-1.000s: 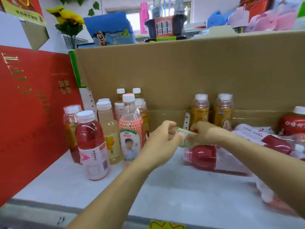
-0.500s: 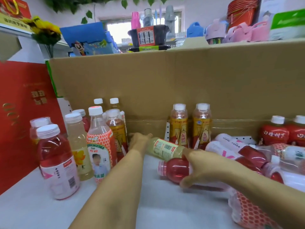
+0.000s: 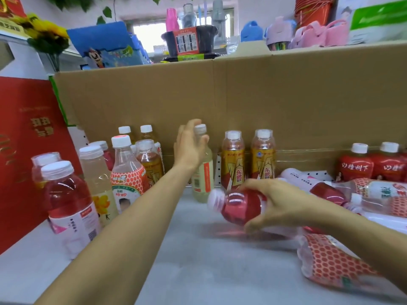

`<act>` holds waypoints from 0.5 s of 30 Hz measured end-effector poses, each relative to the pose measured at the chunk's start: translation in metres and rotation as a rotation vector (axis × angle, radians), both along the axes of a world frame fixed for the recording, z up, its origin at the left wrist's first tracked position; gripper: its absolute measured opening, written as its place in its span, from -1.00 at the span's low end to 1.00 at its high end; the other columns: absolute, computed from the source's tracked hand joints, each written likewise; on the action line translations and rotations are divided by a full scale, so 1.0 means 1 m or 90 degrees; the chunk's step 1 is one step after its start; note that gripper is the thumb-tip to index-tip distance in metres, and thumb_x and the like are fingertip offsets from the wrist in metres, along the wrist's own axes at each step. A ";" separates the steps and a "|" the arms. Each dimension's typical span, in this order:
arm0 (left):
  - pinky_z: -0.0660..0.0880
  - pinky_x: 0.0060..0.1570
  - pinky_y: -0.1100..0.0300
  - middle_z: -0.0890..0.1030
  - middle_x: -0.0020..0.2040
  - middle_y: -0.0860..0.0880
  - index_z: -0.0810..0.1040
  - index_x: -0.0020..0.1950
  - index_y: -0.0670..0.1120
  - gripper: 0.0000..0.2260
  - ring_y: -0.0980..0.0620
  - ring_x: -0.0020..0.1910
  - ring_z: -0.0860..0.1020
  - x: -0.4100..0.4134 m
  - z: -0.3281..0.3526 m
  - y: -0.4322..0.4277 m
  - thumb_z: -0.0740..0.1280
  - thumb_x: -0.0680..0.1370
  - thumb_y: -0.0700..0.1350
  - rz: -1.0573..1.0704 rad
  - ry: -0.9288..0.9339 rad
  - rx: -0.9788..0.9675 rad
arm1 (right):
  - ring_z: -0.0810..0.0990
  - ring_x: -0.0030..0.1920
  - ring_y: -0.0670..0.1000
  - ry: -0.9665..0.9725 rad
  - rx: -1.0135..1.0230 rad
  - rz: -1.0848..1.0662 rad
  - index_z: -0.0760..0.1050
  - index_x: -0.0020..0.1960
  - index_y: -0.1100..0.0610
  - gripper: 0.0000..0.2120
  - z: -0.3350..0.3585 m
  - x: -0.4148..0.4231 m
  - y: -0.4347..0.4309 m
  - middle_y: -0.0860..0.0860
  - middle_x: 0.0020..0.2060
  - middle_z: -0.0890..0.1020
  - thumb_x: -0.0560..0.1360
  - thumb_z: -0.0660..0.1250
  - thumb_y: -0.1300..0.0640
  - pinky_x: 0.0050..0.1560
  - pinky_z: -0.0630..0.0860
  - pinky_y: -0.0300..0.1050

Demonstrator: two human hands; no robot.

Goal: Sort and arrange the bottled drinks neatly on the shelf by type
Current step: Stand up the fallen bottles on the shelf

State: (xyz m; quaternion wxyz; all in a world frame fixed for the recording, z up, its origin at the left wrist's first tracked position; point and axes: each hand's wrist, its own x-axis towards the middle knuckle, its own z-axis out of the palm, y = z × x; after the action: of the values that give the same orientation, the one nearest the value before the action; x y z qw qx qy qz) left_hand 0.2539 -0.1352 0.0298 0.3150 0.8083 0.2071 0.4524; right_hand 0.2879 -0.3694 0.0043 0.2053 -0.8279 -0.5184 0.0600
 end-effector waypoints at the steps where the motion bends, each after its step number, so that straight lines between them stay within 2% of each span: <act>1: 0.44 0.28 -0.01 0.42 0.31 -0.02 0.39 0.40 0.07 -0.64 -0.05 0.26 0.46 -0.003 -0.001 0.000 0.33 0.61 -0.08 -0.004 0.017 0.032 | 0.56 -0.05 -0.24 0.022 0.046 -0.005 0.47 0.15 -0.17 -0.41 0.002 0.002 0.000 -0.22 -0.04 0.59 0.21 0.63 -0.14 0.08 0.53 -0.21; 4: 0.43 0.17 0.08 0.40 0.31 -0.04 0.40 0.36 0.03 -0.68 -0.06 0.21 0.48 -0.010 -0.008 0.007 0.32 0.62 -0.13 0.005 0.045 0.029 | 0.60 -0.13 -0.26 0.165 0.217 -0.015 0.52 0.04 -0.12 -0.56 0.006 0.004 0.005 -0.18 -0.11 0.66 0.25 0.63 -0.05 -0.12 0.47 -0.36; 6: 0.39 0.07 0.13 0.39 0.33 -0.05 0.40 0.36 -0.01 -0.68 -0.01 0.15 0.46 -0.015 -0.004 0.011 0.32 0.62 -0.15 0.015 0.034 -0.009 | 0.65 -0.06 -0.24 0.269 0.309 -0.010 0.53 0.09 -0.08 -0.58 0.008 0.004 0.016 -0.16 -0.06 0.69 0.31 0.61 0.01 -0.07 0.53 -0.31; 8: 0.34 0.04 0.17 0.38 0.34 -0.06 0.39 0.38 -0.03 -0.67 0.06 0.10 0.39 -0.017 0.000 0.015 0.32 0.62 -0.16 0.018 0.055 -0.023 | 0.66 -0.04 -0.22 0.324 0.348 -0.024 0.50 0.14 -0.09 -0.57 0.010 0.004 0.034 -0.14 -0.02 0.69 0.35 0.59 0.02 -0.17 0.55 -0.31; 11: 0.36 0.12 0.16 0.35 0.39 -0.08 0.37 0.43 0.00 -0.63 0.04 0.13 0.40 -0.014 0.005 0.016 0.29 0.63 -0.17 0.010 0.105 -0.026 | 0.64 -0.02 -0.12 0.349 0.359 -0.056 0.43 0.17 -0.16 -0.54 0.010 0.001 0.059 -0.14 0.04 0.66 0.38 0.57 -0.01 -0.28 0.52 -0.27; 12: 0.37 0.16 0.14 0.34 0.41 -0.08 0.36 0.45 0.01 -0.62 0.01 0.18 0.42 -0.014 0.006 0.016 0.27 0.64 -0.17 0.006 0.117 -0.034 | 0.63 0.01 -0.09 0.354 0.353 -0.060 0.42 0.18 -0.16 -0.54 0.008 0.000 0.066 -0.13 0.05 0.64 0.39 0.56 -0.01 -0.23 0.54 -0.21; 15: 0.40 0.21 0.08 0.35 0.45 -0.10 0.34 0.50 0.03 -0.63 -0.09 0.31 0.45 -0.015 0.006 0.019 0.18 0.68 -0.08 -0.017 0.122 -0.059 | 0.57 0.14 -0.03 0.381 0.329 -0.077 0.37 0.22 -0.13 -0.48 -0.002 -0.001 0.077 -0.12 0.09 0.59 0.39 0.56 0.01 0.11 0.56 0.04</act>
State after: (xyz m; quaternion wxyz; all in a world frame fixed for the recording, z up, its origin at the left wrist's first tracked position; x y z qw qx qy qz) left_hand 0.2390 -0.1161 0.0360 0.3367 0.8350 0.2460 0.3591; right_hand 0.2870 -0.2928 0.0018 0.5522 -0.7239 -0.3840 0.1537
